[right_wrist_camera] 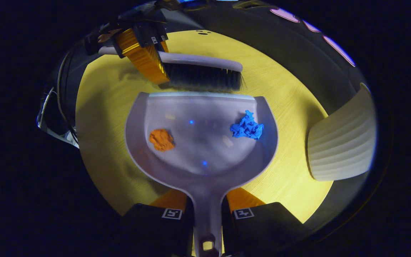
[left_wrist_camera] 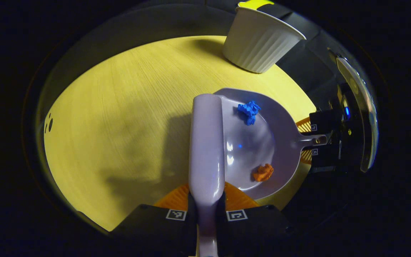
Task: Pick up the small broom and dustpan from the desktop, sweep the trash into the dustpan with the broom, and then empty the trash into the garbage bin.
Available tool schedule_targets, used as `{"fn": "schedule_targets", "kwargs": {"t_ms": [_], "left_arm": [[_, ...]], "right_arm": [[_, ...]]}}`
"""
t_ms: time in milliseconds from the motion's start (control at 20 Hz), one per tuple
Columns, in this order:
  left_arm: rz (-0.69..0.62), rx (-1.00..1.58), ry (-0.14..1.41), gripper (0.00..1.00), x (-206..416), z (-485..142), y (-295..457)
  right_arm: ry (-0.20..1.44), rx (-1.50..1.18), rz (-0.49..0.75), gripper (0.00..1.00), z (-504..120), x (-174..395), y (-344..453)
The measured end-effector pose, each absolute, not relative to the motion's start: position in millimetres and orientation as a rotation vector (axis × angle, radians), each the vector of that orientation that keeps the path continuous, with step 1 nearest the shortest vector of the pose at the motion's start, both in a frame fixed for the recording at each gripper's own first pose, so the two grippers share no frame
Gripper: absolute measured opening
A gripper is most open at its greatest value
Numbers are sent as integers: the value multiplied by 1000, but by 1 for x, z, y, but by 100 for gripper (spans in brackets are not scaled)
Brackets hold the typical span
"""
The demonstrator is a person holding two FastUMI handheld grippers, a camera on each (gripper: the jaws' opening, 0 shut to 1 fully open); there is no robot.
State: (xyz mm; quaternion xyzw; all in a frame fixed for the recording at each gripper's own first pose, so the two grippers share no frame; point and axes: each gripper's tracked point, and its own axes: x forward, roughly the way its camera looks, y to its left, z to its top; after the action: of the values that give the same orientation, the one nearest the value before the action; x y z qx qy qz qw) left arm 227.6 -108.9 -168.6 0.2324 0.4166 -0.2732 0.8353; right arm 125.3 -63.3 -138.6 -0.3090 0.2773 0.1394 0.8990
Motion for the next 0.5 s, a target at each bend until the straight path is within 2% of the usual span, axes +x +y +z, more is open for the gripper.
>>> {"fn": "schedule_targets", "kwargs": {"t_ms": [100,150,200,350,500], "left_arm": [[-532,449,827,27,227,-159,-96],[-508,426,794,25,225,-154,-88],[-484,406,758,26,223,-147,-79],[-416,353,672,26,212,-128,-28],[-369,303,652,27,184,-127,14]], "right_arm": [[564,-613,272,37,-135,125,-59],[555,-599,261,42,-133,124,-58],[549,-581,246,37,-133,124,-57],[542,-509,198,37,-130,121,-52],[531,-458,154,37,-119,106,-55]]}}
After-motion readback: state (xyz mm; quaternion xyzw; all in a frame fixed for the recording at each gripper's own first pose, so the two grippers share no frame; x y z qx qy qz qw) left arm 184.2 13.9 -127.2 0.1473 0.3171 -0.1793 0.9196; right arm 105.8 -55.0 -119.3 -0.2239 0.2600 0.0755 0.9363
